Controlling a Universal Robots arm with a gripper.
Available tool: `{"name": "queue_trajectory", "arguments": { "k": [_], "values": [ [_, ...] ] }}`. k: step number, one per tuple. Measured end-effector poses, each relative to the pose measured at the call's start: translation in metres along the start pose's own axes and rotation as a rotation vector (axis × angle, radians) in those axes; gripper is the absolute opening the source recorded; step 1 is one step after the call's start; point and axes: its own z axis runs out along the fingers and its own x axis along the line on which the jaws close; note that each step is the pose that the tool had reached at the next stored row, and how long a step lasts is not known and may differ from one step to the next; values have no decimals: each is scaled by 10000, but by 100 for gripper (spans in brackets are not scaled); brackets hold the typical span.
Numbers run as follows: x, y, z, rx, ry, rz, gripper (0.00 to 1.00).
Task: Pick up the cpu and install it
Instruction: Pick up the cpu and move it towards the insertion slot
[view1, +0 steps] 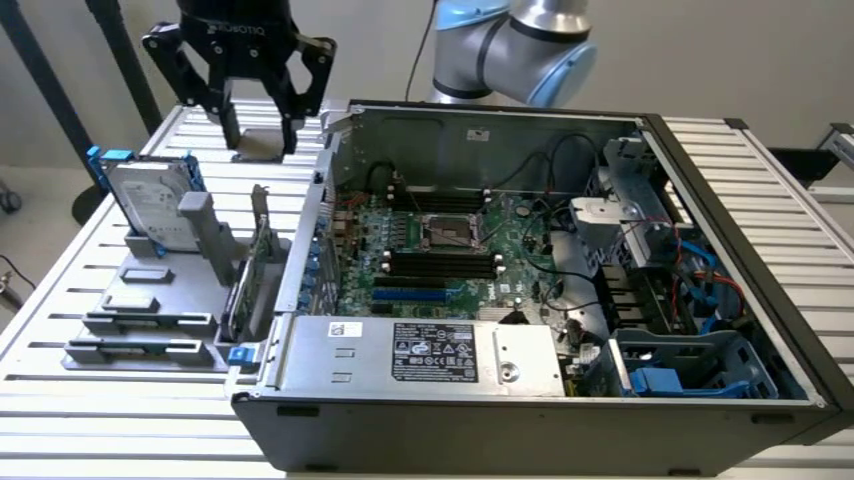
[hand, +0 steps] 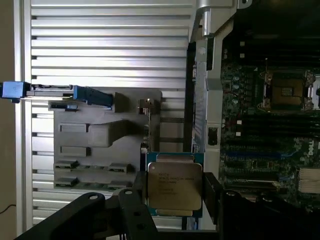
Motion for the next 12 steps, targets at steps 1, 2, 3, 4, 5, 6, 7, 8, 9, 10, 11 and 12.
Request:
{"name": "queue_trajectory", "arguments": {
  "k": [1, 2, 3, 4, 5, 6, 7, 8, 9, 10, 11, 12],
  "values": [
    [-42, 6, -2, 1, 0, -1, 55],
    [-88, 13, -5, 0, 0, -1, 55],
    [-132, 22, -7, 0, 0, 0, 55],
    [-175, 32, -10, 1, 0, 1, 55],
    [-212, 47, -11, 0, 0, 1, 55],
    [-248, 65, -12, 0, 0, 0, 55],
    [-282, 88, -12, 0, 0, -1, 55],
    [-315, 110, -12, 0, 0, -1, 55],
    [-349, 135, -11, -1, 0, 0, 55],
    [-382, 158, -11, 0, 0, 0, 55],
    [-415, 181, -11, 1, 1, -1, 55],
    [-450, 205, -10, 0, -1, 0, 55]
  ]
}}
